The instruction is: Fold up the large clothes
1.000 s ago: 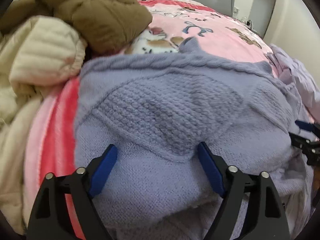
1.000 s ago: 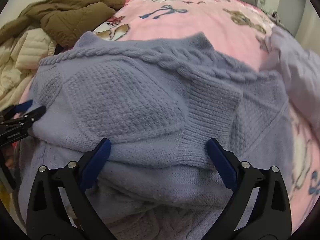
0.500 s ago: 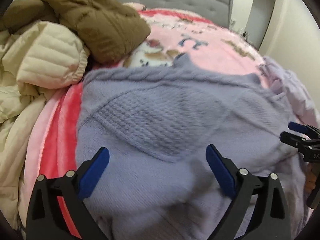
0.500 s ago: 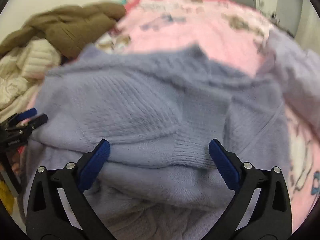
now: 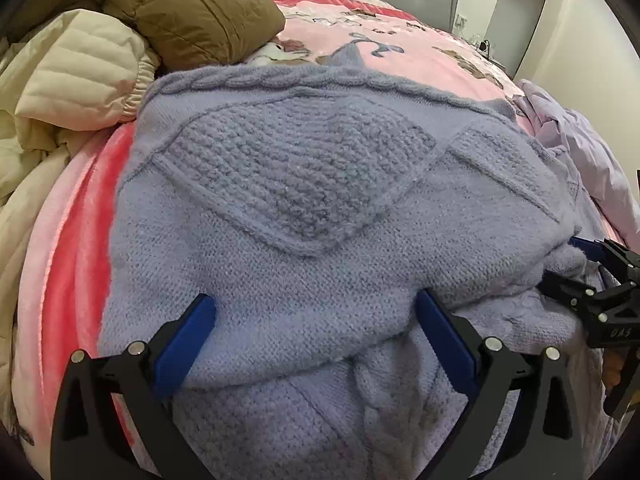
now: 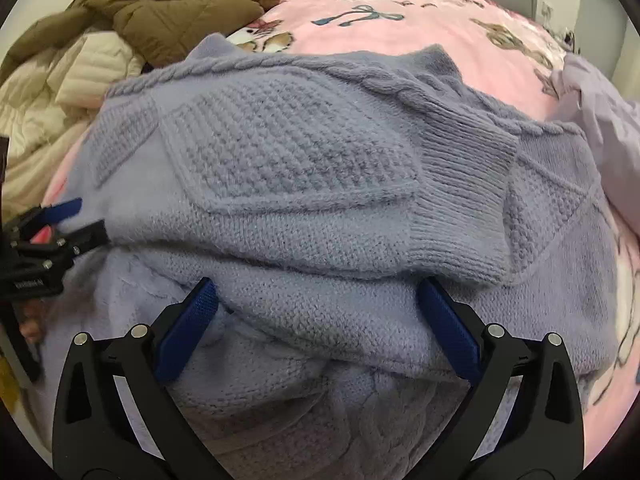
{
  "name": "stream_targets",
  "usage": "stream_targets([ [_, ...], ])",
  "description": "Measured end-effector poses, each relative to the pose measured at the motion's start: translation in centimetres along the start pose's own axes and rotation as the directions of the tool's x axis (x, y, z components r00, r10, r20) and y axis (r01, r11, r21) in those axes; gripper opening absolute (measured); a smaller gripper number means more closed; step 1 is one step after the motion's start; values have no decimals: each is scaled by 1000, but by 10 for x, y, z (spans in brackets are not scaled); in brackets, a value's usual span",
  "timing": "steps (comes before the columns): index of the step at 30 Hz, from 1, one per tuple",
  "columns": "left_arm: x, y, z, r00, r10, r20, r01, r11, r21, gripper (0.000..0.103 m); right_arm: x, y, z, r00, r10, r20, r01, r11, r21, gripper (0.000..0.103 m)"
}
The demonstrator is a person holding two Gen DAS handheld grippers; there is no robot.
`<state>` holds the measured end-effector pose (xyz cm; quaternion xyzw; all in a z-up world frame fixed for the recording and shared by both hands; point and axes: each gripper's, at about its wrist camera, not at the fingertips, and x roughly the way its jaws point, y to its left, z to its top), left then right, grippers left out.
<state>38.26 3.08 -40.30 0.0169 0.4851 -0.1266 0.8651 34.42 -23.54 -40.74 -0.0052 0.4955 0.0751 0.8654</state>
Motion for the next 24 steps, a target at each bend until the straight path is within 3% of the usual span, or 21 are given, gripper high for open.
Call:
stream_targets([
  [9, -7, -11, -6, 997, 57, 56, -58, 998, 15, 99, -7, -1, -3, 1000, -9, 9, 9, 1000, 30, 96],
  [13, -19, -6, -9, 998, 22, 58, -21, 1000, -11, 99, -25, -4, -5, 1000, -5, 5, 4, 996, 84, 95],
  [16, -31, -8, -10, 998, 19, 64, -20, 1000, 18, 99, -47, 0, -15, 995, -93, 47, 91, 995, 46, 95],
  [20, -42, 0, -18, 997, 27, 66, -29, 999, 38, 99, -71, -10, -34, 942, -311, 127, 311, 950, 25, 95],
  [21, -43, 2, -19, 998, 30, 64, -33, 999, 42, 99, -73, -20, -38, 931, -344, 124, 341, 939, 48, 95],
  [24, -42, 8, -24, 998, 23, 55, -27, 997, 76, 98, -70, -59, -49, 931, -364, 39, 355, 924, 141, 95],
])
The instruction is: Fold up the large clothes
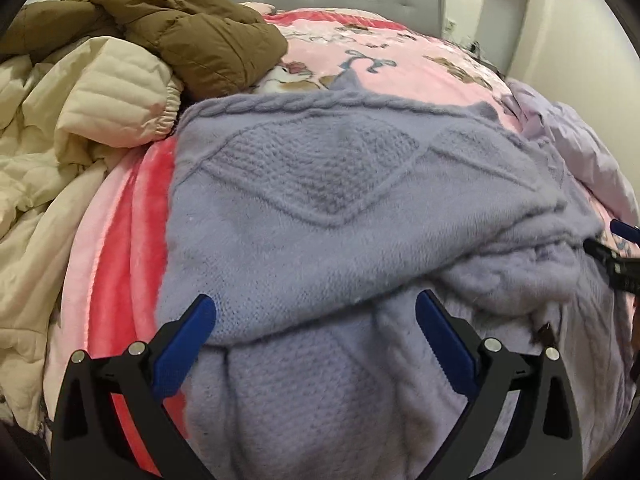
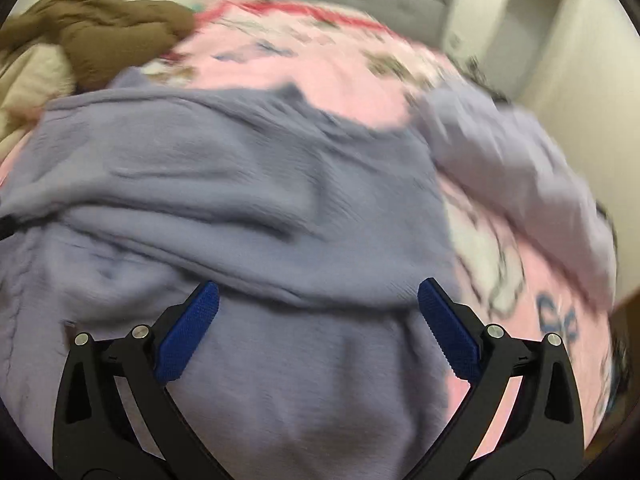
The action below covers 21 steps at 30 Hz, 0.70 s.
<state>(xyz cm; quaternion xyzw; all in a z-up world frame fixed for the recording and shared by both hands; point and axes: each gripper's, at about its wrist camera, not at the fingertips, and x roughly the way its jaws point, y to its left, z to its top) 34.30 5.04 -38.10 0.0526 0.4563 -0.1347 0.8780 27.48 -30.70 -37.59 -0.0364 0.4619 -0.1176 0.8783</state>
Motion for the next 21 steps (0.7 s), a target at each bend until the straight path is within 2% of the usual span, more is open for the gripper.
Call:
stream_targets([
  [2, 4, -3, -3, 1000, 8, -12, -7, 999, 54, 99, 16, -18, -6, 998, -6, -59, 7, 1000, 24, 92],
  [4, 12, -9, -7, 999, 36, -22, -33, 992, 119, 99, 34, -27, -12, 991, -26, -129, 27, 1000, 2, 81],
  [5, 15, -11, -8, 999, 42, -25, -38, 990, 134, 99, 38, -29, -16, 991, -25, -134, 25, 1000, -5, 82],
  [7, 19, -12, -9, 999, 43, -33, -38, 988, 149, 99, 43, -34, -18, 992, -18, -125, 18, 1000, -7, 89],
  [9, 22, -12, -10, 999, 34, -41, -27, 989, 145, 99, 53, -39, -19, 988, -20, -152, 23, 1000, 17, 96],
  [10, 24, -10, -10, 999, 25, -47, -18, 990, 140, 99, 62, -49, -22, 981, 29, -192, -14, 997, 82, 95],
  [12, 27, -9, -10, 998, 23, -55, -15, 989, 147, 99, 68, -64, -23, 976, 96, -196, -60, 981, 183, 95],
  [14, 28, -14, -11, 997, 49, -60, -37, 983, 182, 99, 67, -65, -20, 975, 97, -202, -59, 981, 185, 95],
  [17, 19, -15, -8, 997, 54, -56, -43, 983, 180, 99, 52, -65, -15, 978, 104, -182, -74, 983, 167, 95],
  [21, -24, 0, -22, 999, 28, -19, -25, 989, 149, 99, 6, -70, -27, 982, 139, -132, -117, 980, 160, 95],
])
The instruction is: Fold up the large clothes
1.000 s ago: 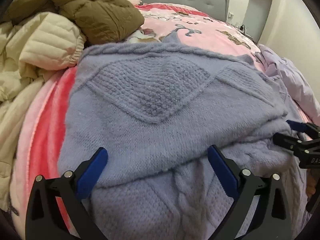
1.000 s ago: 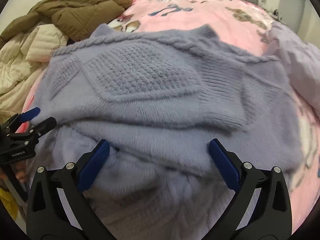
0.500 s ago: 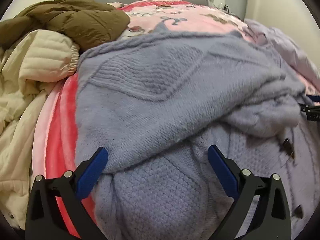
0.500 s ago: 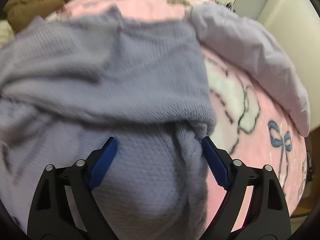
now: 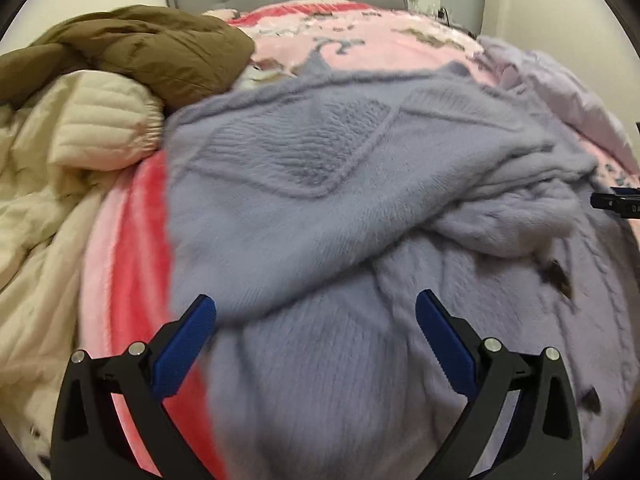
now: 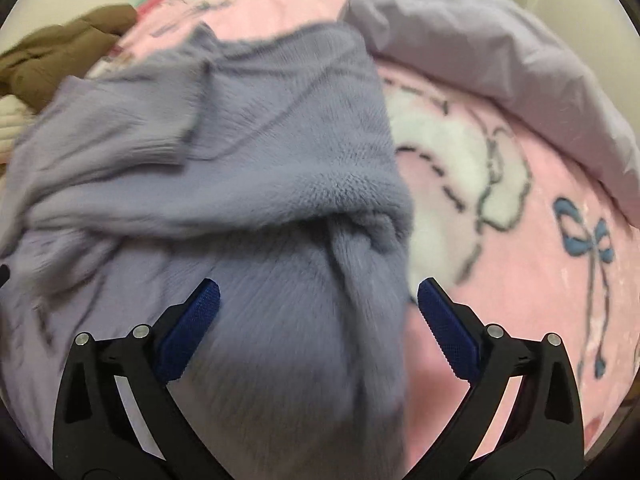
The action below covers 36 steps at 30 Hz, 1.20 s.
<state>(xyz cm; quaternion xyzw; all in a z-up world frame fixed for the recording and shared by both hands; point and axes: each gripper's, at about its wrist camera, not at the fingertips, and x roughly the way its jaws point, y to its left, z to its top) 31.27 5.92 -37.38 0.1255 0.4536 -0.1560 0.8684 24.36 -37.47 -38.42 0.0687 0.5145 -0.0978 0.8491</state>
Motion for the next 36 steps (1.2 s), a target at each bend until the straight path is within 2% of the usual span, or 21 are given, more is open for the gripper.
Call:
stream_targets([
  [2, -21, 9, -19, 1000, -6, -2, 6, 1000, -15, 99, -29, -2, -26, 1000, 12, -6, -12, 1000, -18, 95],
  [4, -46, 21, -48, 1000, -11, -19, 10, 999, -33, 99, -55, -4, -54, 1000, -11, -6, 11, 999, -30, 95],
  [9, -86, 37, -126, 990, -23, -137, 11, 997, -83, 99, -100, -8, -135, 998, -53, -43, 52, 999, -13, 95],
  [14, -98, 26, -177, 978, -59, -199, 28, 988, -152, 99, -100, -16, -193, 993, -47, -112, 47, 999, -8, 95],
  [15, -99, 20, -186, 977, -64, -205, 30, 986, -163, 98, -96, -17, -202, 991, -35, -130, 35, 999, -9, 94],
  [16, -99, 14, -193, 975, -70, -209, 33, 984, -173, 98, -91, -18, -211, 989, -22, -149, 20, 1000, -11, 88],
  [18, -99, 2, -203, 975, -89, -202, 49, 980, -195, 97, -84, -18, -222, 987, -5, -159, 3, 1000, -10, 86],
  [20, -99, -13, -212, 979, -92, -182, 56, 980, -193, 80, -81, -15, -230, 990, 9, -143, -13, 1000, -26, 86],
  [22, -97, -26, -216, 982, -74, -175, 40, 981, -188, 74, -76, -12, -233, 993, 6, -121, -11, 999, -46, 88],
  [27, -99, -36, -220, 986, -7, -169, -34, 970, -240, 70, -72, -5, -228, 996, -5, -92, 0, 998, -59, 84],
  [30, -103, -43, -221, 983, 5, -184, -45, 975, -215, 70, -82, 3, -234, 997, -24, -77, 17, 996, -91, 81],
  [33, -106, -54, -229, 982, 23, -185, -56, 984, -172, 70, -86, 10, -243, 996, -11, -89, 0, 993, -117, 69],
  [36, -107, -53, -235, 980, -4, -198, -35, 980, -198, 70, -86, 15, -249, 996, -13, -90, 1, 991, -132, 69],
])
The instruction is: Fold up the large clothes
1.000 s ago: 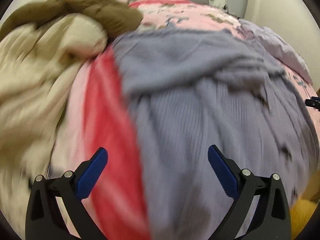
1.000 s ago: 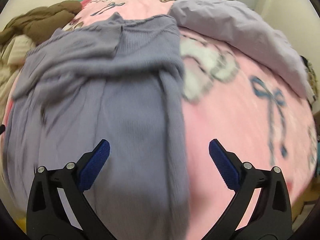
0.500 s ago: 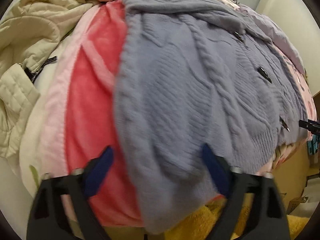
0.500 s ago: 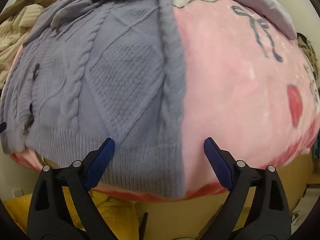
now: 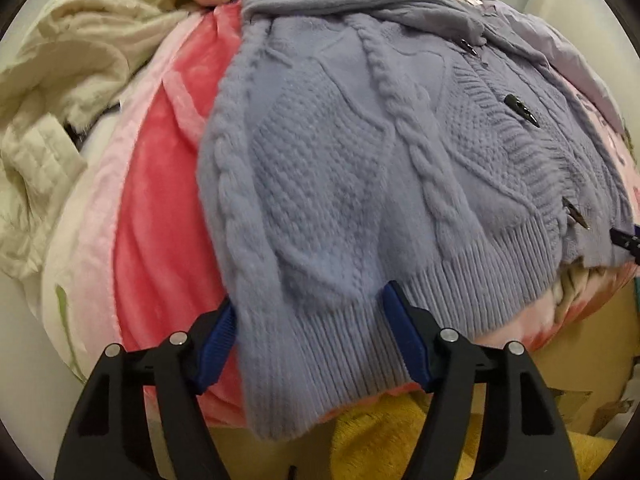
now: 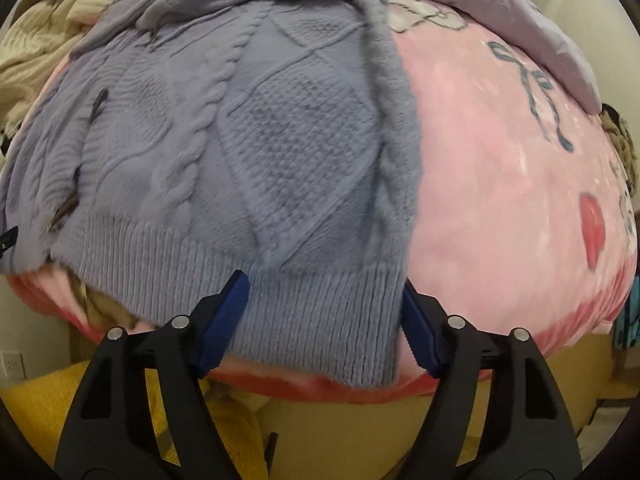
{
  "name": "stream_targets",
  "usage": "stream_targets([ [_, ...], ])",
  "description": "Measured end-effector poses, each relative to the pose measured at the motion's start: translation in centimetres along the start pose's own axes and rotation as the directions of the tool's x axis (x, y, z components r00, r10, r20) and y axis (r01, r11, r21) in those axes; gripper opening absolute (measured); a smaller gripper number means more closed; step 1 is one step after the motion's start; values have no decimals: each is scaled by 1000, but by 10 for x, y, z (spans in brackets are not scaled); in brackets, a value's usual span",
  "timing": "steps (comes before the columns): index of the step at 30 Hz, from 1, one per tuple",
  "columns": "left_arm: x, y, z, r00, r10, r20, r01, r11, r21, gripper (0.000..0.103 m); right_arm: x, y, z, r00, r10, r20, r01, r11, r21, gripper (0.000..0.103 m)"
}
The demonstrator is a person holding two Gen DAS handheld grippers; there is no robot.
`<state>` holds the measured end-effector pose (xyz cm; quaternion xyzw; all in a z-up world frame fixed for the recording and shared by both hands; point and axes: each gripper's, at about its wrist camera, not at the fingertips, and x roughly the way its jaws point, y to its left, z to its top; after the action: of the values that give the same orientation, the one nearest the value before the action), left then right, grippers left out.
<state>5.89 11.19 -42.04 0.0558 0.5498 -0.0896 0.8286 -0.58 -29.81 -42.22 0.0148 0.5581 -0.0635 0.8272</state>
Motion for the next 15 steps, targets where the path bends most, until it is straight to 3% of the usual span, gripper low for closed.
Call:
stream_targets([
  [2, 2, 3, -1, 1000, -11, -12, 11, 999, -38, 68, 2, -1, 0, 1000, 10, -14, -9, 1000, 13, 62],
  [3, 1, 3, 0, 1000, -10, -25, 9, 999, -51, 65, 2, 1, 2, 1000, 14, -20, -14, 1000, 8, 51],
  [5, -1, -3, 4, 999, 8, -46, -9, 1000, -26, 44, -4, 11, 4, 999, -35, -16, 34, 998, -48, 37],
  [6, -4, -8, 6, 998, 28, -47, -29, 1000, -4, 36, -9, 18, 5, 998, -62, -11, 61, 995, -85, 24],
  [7, -8, -12, 9, 997, 53, -49, -52, 998, 18, 20, -17, 22, 8, 998, -62, -6, 61, 992, -109, 16],
  [10, -25, -8, 21, 998, 23, -58, -25, 999, -23, 14, -47, 15, 22, 999, -19, 33, 21, 997, -78, 14],
  [15, -74, 32, 55, 999, 49, 8, -47, 987, -151, 13, -102, -19, 60, 994, -3, 113, -3, 998, 57, 13],
])
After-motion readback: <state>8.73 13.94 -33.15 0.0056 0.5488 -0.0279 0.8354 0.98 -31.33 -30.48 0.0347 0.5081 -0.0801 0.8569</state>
